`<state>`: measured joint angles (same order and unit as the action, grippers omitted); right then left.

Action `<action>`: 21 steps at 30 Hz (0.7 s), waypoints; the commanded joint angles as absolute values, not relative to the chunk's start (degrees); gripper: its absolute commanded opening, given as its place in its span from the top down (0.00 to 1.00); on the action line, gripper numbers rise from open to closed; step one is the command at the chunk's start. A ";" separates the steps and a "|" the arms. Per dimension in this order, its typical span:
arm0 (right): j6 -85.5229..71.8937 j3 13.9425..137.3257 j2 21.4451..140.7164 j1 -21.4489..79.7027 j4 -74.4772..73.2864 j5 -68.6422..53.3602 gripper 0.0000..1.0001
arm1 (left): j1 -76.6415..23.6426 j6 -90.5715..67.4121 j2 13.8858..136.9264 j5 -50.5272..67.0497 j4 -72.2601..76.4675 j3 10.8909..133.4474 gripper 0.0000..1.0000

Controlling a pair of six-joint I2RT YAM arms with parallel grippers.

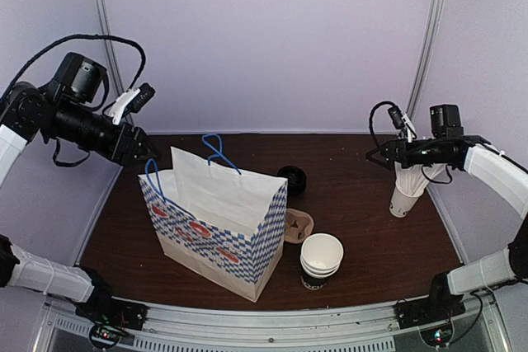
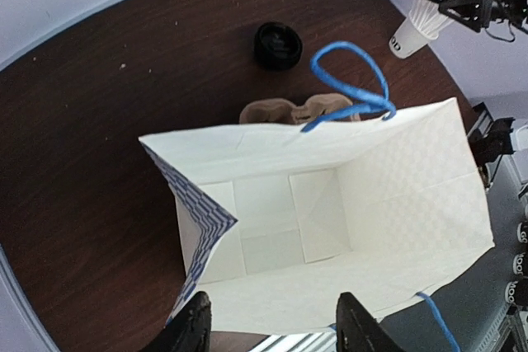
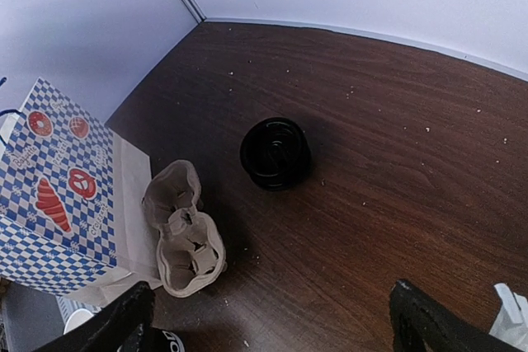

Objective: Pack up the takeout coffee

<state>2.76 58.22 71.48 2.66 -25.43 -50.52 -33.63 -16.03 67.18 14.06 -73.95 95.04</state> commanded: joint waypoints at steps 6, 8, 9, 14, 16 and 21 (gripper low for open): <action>5.40 52.64 69.56 3.18 -17.26 -51.78 0.02 | -38.94 -17.96 78.41 2.96 -81.40 100.88 0.55; 5.01 51.84 69.39 3.19 -16.07 -51.78 0.02 | -40.23 -18.45 81.64 -1.09 -83.31 103.91 0.56; 4.98 51.76 69.31 3.28 -15.88 -51.91 0.02 | -40.65 -18.67 83.00 -2.03 -84.26 105.09 0.56; 6.05 52.03 68.22 3.28 -16.37 -50.90 0.02 | -41.45 -19.73 87.80 -6.30 -88.99 108.63 0.59; 6.44 52.11 68.10 3.29 -16.91 -50.64 0.02 | -41.48 -20.83 89.24 -8.69 -91.09 110.16 0.61; 6.56 52.38 68.75 3.29 -17.12 -50.71 0.03 | -41.48 -21.96 91.50 -10.78 -93.59 112.68 0.89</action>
